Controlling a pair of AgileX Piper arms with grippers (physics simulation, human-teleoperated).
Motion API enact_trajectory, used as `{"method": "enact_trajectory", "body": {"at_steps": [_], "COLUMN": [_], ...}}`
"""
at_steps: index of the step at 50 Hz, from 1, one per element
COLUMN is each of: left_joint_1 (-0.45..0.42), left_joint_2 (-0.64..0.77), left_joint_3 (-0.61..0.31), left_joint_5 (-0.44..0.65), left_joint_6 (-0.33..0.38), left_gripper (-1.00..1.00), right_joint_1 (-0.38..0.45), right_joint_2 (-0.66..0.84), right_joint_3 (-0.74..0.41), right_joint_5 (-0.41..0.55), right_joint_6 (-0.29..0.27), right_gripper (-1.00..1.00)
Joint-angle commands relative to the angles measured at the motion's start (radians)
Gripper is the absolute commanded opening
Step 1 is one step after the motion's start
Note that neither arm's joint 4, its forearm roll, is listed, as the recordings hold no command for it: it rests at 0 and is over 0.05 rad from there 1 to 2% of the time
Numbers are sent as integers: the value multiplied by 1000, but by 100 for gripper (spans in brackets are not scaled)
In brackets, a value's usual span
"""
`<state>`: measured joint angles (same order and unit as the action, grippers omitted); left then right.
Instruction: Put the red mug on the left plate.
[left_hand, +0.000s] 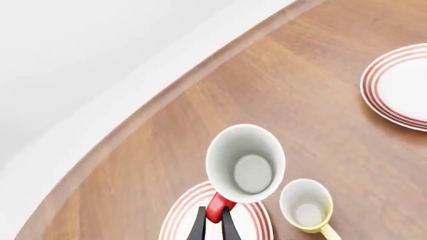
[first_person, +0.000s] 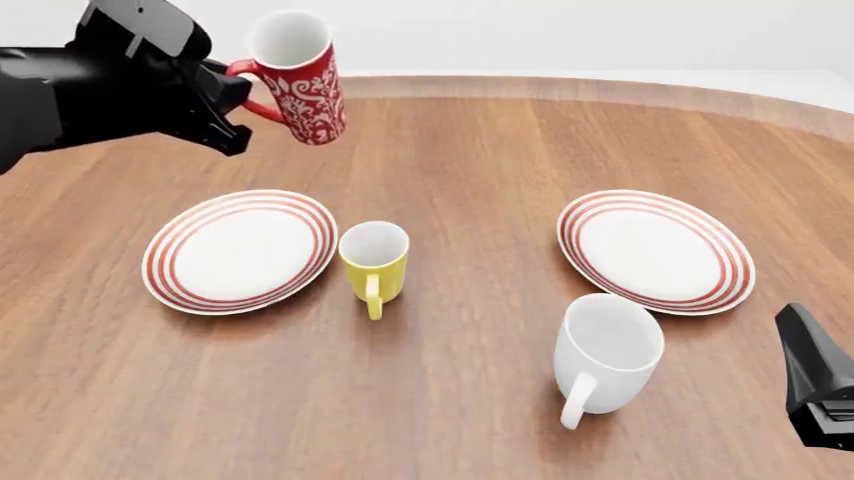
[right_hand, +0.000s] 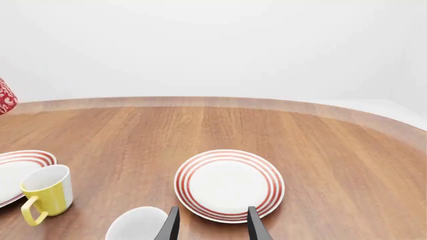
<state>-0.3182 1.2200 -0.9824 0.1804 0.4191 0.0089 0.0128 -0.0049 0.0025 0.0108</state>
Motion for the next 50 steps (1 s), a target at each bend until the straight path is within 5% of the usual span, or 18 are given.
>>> {"method": "enact_trajectory", "body": {"at_steps": [1, 17, 50], "left_joint_1": [51, 158, 235], "left_joint_2": [-30, -25, -40], "left_joint_3": [39, 81, 173], "left_joint_5": [-31, -64, -113], "left_joint_6": [-18, -25, -64], "left_gripper": [-100, -100, -100], "right_joint_1": [0, 0, 0], "right_joint_2": [0, 0, 0], "right_joint_3": [0, 0, 0], "right_joint_5": [0, 0, 0], "right_joint_6": [0, 0, 0], "right_gripper": [100, 100, 100]}}
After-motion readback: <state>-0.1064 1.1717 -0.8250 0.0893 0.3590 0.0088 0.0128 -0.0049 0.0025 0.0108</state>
